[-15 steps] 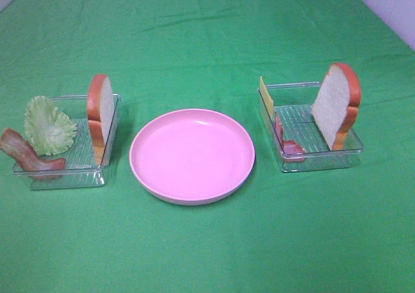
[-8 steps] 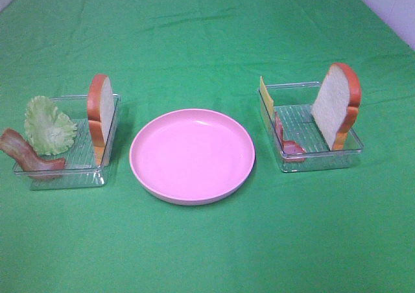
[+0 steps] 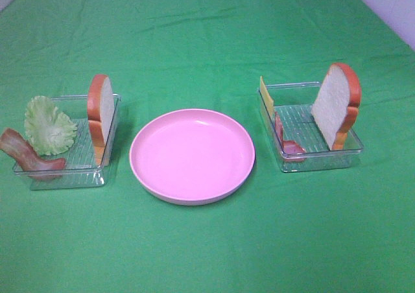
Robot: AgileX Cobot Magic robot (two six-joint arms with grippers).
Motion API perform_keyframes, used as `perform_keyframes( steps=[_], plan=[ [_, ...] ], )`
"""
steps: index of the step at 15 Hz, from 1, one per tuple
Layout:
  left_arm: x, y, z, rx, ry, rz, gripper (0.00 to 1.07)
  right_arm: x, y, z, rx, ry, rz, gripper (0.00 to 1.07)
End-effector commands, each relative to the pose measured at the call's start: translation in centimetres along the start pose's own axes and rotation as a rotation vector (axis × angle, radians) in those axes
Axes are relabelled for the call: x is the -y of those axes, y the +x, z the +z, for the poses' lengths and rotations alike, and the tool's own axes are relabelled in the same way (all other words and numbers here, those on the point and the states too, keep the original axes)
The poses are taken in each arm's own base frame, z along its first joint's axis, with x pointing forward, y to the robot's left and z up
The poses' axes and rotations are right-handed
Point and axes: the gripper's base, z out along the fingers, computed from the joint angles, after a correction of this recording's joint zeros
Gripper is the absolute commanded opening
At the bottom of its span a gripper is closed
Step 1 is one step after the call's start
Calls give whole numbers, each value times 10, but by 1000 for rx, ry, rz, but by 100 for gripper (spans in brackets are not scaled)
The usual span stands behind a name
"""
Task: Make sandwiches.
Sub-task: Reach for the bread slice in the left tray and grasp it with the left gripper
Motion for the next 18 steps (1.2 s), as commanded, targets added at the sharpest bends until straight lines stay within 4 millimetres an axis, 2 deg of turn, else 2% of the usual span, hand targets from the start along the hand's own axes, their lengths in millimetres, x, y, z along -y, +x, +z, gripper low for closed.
perform_keyframes(
  steps=[1,18],
  plan=[
    [1,1,-2,28,6,-5,91,0,0,-1,17,3,-13,75],
    [-1,0,-3,35,-11,5,89,0,0,-1,17,3,-13,75]
  ],
)
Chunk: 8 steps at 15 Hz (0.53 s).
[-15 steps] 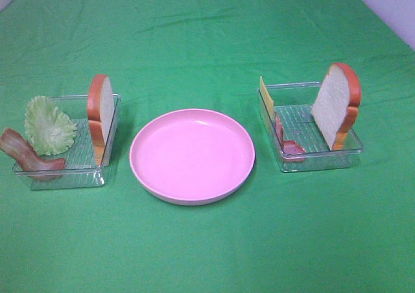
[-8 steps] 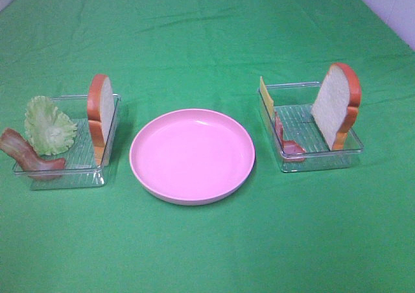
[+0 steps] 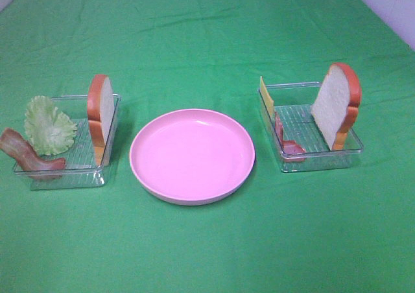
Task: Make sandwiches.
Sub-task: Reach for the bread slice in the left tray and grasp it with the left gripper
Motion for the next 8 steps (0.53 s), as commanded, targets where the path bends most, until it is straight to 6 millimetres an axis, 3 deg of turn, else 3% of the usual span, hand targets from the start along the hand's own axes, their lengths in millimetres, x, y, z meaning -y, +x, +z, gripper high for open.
perform_keyframes(
  steps=[1,4,8],
  plan=[
    [-3,-12,-4,85,-40,22,88,0,0,-1,17,3,-13,75],
    [-3,-37,12,146,-31,21,87,0,0,-1,17,3,-13,75],
    [0,-79,69,2,10,-23,87,0,0,-1,17,3,-13,75]
  ],
)
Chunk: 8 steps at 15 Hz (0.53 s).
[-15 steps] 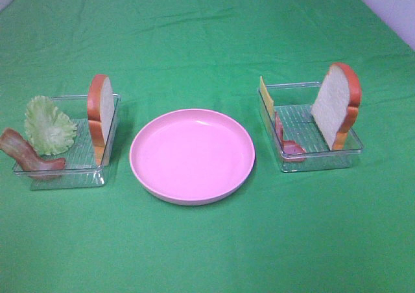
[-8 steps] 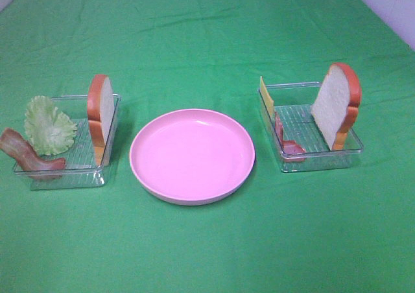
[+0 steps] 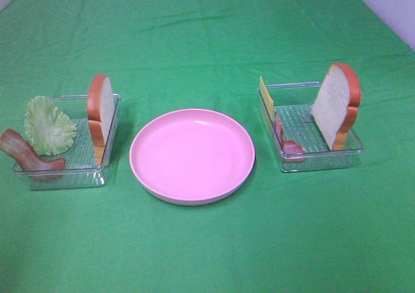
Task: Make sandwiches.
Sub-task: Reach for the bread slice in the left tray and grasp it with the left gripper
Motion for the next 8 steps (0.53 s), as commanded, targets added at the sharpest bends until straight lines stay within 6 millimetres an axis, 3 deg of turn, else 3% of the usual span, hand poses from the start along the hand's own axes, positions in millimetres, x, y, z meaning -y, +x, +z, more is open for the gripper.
perform_keyframes(
  steps=[1,5,6,8],
  plan=[
    [2,-25,33,-107,21,-34,87,0,0,-1,17,3,-13,75],
    [7,-58,93,-338,69,-109,87,0,0,-1,17,3,-13,75],
    [13,-72,125,-460,121,-178,87,0,0,-1,17,3,-13,75],
    [18,-78,155,-581,155,-222,87,0,0,-1,17,3,-13,75]
  ],
)
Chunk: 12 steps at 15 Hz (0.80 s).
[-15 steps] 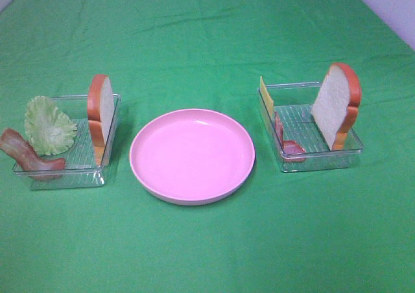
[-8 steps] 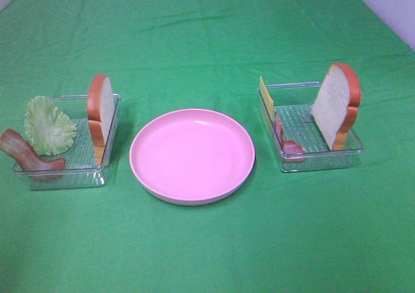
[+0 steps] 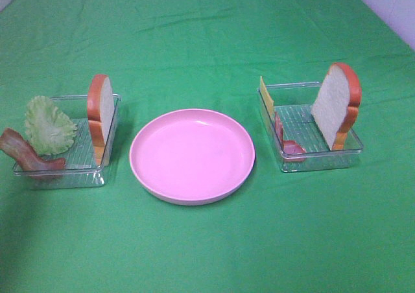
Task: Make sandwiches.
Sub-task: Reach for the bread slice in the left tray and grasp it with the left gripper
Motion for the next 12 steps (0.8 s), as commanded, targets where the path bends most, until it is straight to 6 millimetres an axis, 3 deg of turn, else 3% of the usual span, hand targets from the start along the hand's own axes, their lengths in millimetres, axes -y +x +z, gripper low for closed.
perform_keyframes(
  steps=[1,3,7,12],
  plan=[
    [5,-19,23,-119,39,-37,87,0,0,-1,17,3,-13,75],
    [20,-35,42,-207,72,-5,87,0,0,-1,17,3,-13,75],
    [71,-52,79,-273,109,93,87,0,0,-1,17,3,-13,75],
    [109,-47,125,-384,-7,130,87,0,0,-1,17,3,-13,75]
  ],
)
